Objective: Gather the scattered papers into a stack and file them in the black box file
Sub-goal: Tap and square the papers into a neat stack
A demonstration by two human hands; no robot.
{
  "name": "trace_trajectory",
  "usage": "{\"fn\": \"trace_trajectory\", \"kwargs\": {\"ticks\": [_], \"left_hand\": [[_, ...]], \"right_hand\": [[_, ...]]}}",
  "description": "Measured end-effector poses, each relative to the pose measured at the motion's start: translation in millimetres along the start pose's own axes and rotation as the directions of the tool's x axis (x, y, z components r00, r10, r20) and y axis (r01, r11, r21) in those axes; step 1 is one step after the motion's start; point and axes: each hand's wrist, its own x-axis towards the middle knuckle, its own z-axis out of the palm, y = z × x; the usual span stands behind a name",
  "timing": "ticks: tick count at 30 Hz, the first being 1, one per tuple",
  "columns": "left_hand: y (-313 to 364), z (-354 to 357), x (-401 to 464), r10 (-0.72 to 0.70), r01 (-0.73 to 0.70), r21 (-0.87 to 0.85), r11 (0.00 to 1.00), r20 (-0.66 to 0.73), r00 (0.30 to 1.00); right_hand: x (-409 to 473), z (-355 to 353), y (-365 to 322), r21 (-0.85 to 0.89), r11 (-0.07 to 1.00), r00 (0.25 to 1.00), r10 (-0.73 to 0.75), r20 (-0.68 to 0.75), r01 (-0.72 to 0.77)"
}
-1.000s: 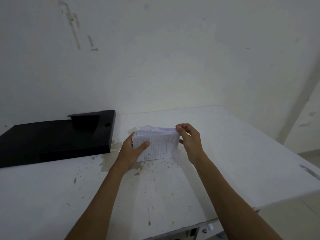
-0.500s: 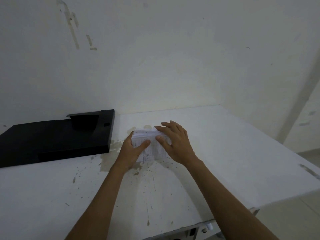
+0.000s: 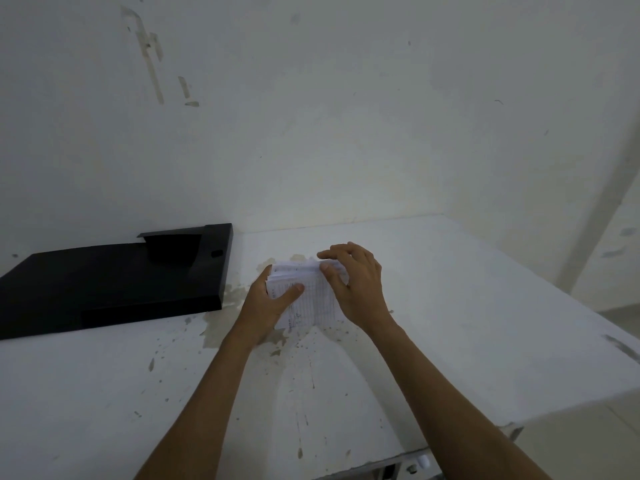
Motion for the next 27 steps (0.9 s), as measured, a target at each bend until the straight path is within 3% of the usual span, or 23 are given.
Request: {"fn": "trace_trajectory", "kwargs": {"ticks": [5, 8, 15, 21, 27], "left_hand": [[2, 2, 2, -0.004, 0.006, 0.059, 0.998, -0.029, 1.0], [5, 1, 0, 0.024, -0.022, 0.057, 0.998, -0.022, 0.999], [5, -2, -3, 0.013, -0.012, -0.043, 0.999, 0.01, 1.0], [5, -3, -4, 0.022, -0.02, -0.071, 0.997, 0.02, 1.0], [4, -3, -6, 0.026, -0.021, -0.101, 0.995, 0.051, 0.998]], "right_hand": [[15, 1, -7, 0.038, 0.999, 0.998, 0.031, 0.054, -0.034], [18, -5, -10, 0.165, 0.98, 0.993, 0.099, 0.057, -0.107], [29, -25, -3, 0.314, 0.928, 0.972, 0.228, -0.055, -0.2], [20, -20, 15, 0.35, 0.836, 0.888, 0.459, -0.024, -0.423], [22, -33, 7, 0.506, 0.788, 0.884, 0.456, -0.099, -0.35]]}}
